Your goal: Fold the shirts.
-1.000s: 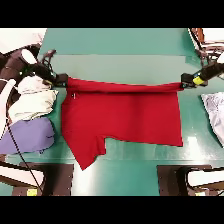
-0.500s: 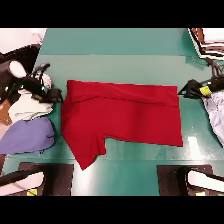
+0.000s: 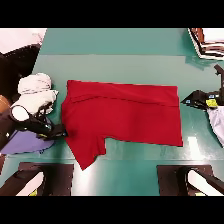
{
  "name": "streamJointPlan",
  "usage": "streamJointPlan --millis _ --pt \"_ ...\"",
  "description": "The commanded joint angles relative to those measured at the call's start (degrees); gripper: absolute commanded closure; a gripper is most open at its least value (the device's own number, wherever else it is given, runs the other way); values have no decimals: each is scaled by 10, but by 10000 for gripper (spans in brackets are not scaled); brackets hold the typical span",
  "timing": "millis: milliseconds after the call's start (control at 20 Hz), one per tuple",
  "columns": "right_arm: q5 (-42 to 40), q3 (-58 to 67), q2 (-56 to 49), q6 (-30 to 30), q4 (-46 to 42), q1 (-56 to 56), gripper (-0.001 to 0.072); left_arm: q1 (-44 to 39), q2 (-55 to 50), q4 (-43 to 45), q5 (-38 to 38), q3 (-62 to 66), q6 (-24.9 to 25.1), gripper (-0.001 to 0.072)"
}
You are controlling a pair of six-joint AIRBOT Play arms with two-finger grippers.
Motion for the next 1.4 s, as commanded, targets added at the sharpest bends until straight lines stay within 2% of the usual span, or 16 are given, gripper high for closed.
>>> streamJointPlan --millis 0,250,300,350,450,550,600,650,800,850,1050,1200,1300,1350 --pt "-4 -10 20 -1 1 -1 299 -28 13 -48 64 -56 -15 208" --pt "4 -9 20 -1 -1 -1 300 -85 13 -68 96 -59 -18 212" --pt "13 -9 20 -1 -6 -7 300 -85 13 -65 92 -59 -18 380" --pt "24 -13 20 -2 -6 -17 300 -85 13 -64 85 -56 -17 672" --pt "47 -39 20 -11 -28 -51 300 -85 13 -61 63 -38 -10 679" --pt "71 -91 20 -10 -101 -85 298 -85 23 -58 45 -12 5 679" --pt "78 -126 20 -10 -141 -106 237 -85 29 -58 42 1 9 679" --pt "77 -162 20 -9 -162 -128 137 -85 36 -59 44 11 9 679" --pt "57 -249 19 -9 -149 -168 149 -85 37 -60 52 36 9 679" --pt "44 -270 19 -9 -135 -167 215 -85 37 -60 55 37 9 679" --pt "-3 -308 19 -9 -90 -133 226 -85 37 -59 58 37 9 678" --pt "-31 -307 19 -8 -88 -87 352 -85 37 -60 64 37 9 678" --pt "-49 -307 20 -8 -89 -57 561 -85 37 -60 59 37 14 679" --pt "-48 -306 22 -8 -89 -47 698 -85 37 -58 47 37 13 679"
